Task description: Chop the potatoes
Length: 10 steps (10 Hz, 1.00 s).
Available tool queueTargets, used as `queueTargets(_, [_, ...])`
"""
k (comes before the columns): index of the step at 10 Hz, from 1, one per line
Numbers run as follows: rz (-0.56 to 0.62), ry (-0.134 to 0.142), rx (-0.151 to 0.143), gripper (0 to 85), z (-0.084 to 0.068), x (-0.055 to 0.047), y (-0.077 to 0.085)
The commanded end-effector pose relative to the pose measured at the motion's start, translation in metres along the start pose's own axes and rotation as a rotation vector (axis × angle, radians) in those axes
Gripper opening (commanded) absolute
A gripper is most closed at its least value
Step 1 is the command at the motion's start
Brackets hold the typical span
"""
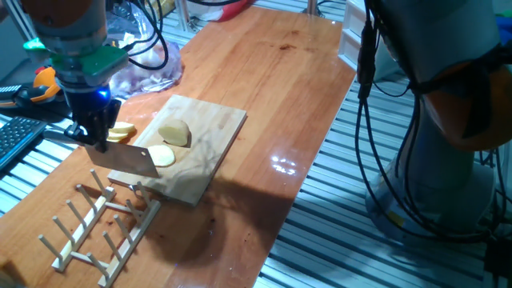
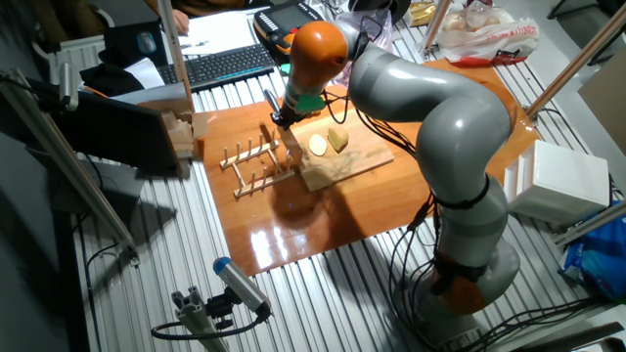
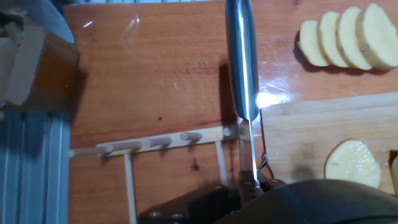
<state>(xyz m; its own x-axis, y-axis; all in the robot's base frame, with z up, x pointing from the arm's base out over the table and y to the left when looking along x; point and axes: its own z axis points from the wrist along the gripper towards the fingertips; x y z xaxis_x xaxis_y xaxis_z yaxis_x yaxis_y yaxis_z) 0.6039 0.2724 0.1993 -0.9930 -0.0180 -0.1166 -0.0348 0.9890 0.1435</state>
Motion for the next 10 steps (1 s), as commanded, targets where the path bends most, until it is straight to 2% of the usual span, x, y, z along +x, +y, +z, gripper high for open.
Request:
queueTargets(1, [0.002,0.001,-0.01,0.0,0.001,0.003,0.001])
queueTargets(4, [0.012,-0.021,-0.019,0.0,0.008,0.016,0.008])
queueTargets(6, [0.013,-0.027,-0.025,0.0,0.011,0.021,0.011])
queueTargets(10, [0.012,-0.053,-0.027,0.0,0.014,0.02,0.011])
